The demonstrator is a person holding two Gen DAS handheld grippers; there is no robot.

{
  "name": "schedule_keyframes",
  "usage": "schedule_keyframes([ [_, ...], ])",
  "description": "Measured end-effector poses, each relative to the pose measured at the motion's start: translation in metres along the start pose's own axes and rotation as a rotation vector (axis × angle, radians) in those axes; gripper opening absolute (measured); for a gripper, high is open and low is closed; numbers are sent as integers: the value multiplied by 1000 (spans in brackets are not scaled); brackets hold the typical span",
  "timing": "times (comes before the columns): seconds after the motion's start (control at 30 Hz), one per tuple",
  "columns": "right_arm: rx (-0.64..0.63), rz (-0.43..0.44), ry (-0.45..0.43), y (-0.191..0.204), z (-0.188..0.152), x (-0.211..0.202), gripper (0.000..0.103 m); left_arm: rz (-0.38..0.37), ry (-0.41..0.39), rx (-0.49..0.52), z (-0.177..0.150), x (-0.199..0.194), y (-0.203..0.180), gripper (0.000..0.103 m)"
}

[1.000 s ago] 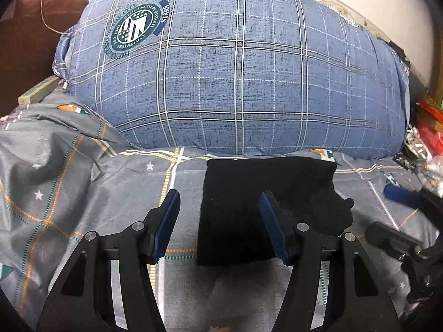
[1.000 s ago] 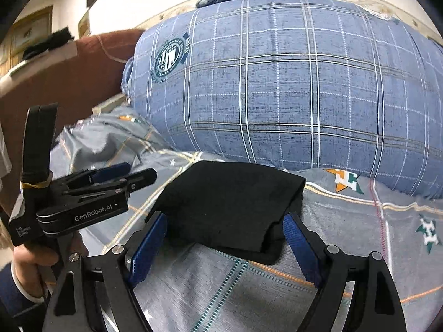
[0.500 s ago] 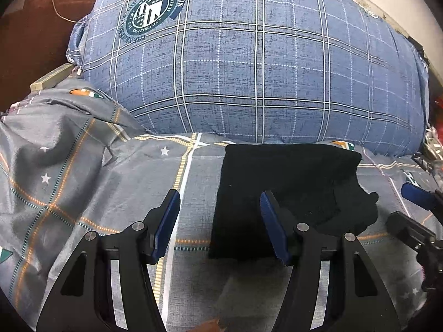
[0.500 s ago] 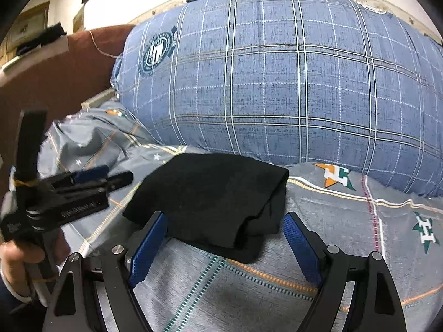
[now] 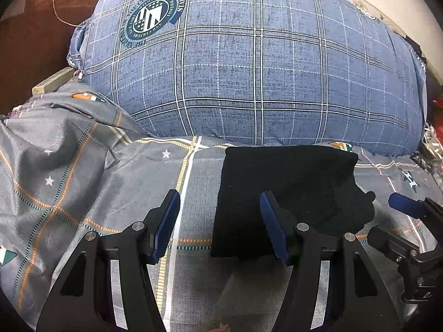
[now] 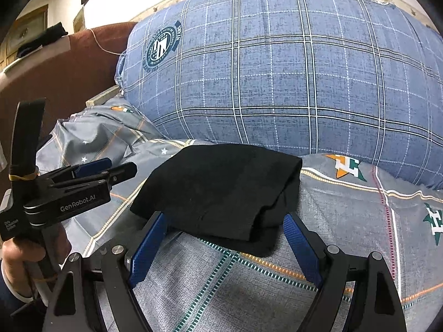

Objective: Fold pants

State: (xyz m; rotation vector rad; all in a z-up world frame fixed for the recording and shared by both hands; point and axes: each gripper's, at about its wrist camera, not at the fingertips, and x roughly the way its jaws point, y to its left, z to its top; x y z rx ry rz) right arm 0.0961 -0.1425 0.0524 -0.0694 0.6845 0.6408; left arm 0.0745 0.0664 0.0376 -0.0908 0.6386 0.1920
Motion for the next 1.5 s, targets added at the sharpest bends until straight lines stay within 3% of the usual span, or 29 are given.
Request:
schedule_keyframes([
  [0.27,-3,-8,-4,-1,-1,1,84,25,-32,33,-2,-5,-5,60],
  [1.5,-11,-21,19,6,-7,1,85,-2,-62,37,-5,-16,-6,60],
])
